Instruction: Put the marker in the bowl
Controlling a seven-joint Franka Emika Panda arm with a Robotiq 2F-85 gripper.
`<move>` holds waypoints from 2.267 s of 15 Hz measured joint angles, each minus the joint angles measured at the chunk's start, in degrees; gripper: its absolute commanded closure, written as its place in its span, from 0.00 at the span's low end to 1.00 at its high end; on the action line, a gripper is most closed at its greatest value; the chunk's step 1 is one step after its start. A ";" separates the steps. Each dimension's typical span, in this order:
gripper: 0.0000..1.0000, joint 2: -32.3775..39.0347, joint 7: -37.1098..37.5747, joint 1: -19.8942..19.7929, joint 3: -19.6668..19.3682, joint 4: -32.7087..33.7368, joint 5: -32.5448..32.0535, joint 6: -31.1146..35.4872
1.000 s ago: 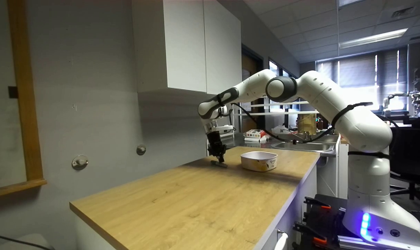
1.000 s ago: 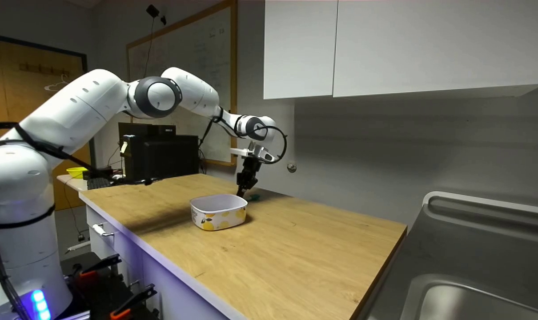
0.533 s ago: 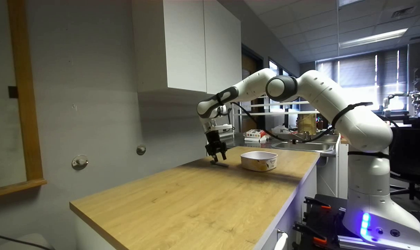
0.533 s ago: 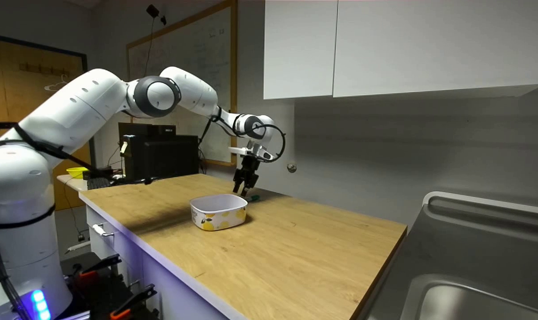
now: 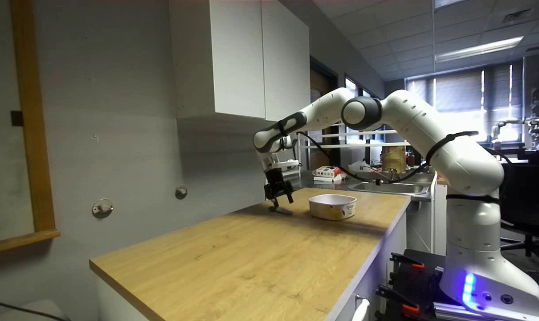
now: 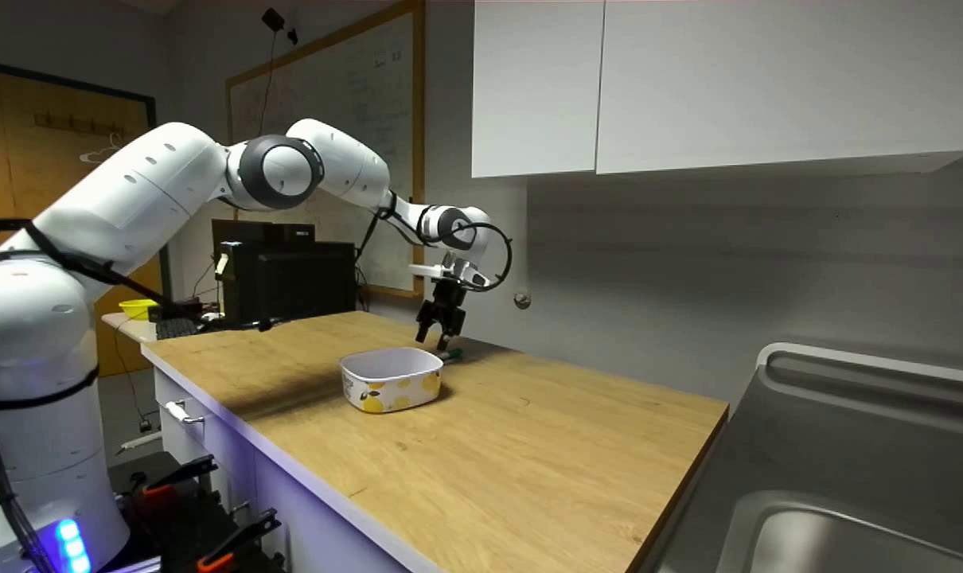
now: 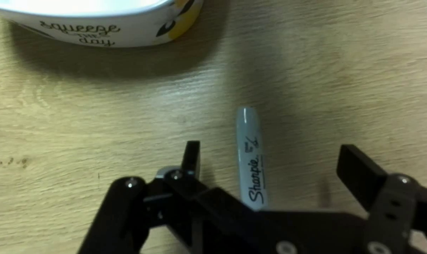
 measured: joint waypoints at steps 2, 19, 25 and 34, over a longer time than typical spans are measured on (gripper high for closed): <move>0.00 0.07 -0.17 0.01 0.00 -0.77 -0.08 0.05; 0.92 0.28 -0.93 0.21 -0.01 -3.16 -2.29 0.24; 0.92 0.24 -0.93 0.23 -0.01 -3.17 -2.66 0.25; 0.92 -9.09 -0.93 2.25 0.08 -7.36 -2.65 0.94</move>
